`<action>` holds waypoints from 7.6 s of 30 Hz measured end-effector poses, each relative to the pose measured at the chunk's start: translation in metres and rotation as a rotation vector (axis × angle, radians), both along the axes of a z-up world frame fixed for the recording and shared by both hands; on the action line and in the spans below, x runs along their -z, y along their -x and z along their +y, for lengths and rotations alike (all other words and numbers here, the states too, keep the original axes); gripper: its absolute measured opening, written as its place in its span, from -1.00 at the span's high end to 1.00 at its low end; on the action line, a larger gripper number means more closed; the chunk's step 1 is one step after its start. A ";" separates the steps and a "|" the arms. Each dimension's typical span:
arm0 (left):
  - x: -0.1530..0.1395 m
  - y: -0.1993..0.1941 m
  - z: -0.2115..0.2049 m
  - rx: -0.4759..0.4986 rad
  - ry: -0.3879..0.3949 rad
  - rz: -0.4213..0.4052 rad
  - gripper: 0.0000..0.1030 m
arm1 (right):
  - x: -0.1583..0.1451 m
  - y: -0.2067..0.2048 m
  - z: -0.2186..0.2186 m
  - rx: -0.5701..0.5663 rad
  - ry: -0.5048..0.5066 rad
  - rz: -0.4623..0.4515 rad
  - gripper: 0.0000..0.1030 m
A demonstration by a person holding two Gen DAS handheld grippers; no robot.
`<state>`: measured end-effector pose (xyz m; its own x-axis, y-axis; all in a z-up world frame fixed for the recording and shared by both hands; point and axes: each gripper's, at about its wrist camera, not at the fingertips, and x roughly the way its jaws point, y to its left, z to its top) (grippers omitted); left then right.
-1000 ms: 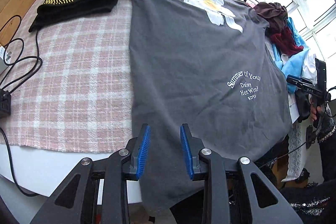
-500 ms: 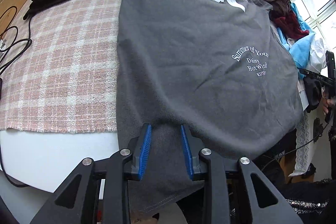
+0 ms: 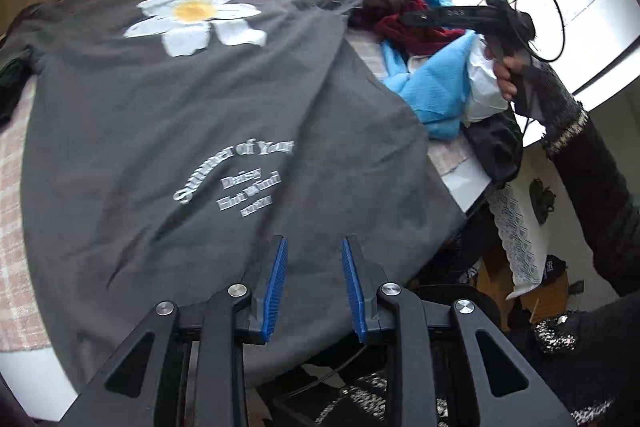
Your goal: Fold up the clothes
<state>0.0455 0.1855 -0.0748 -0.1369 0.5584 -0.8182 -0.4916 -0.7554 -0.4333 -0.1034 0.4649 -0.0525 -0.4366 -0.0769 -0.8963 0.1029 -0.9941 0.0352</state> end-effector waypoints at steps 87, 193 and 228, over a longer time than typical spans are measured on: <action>0.009 -0.002 0.178 -0.124 0.067 -0.005 0.98 | 0.071 0.128 0.017 -0.839 -0.337 -0.030 0.92; 0.068 -0.089 -0.251 -0.467 0.292 -0.027 0.36 | 0.075 -0.281 0.012 0.113 0.224 -0.064 0.14; 0.088 -0.121 -0.247 -0.460 0.182 -0.050 0.24 | 0.093 -0.289 0.016 0.212 0.372 -0.129 0.88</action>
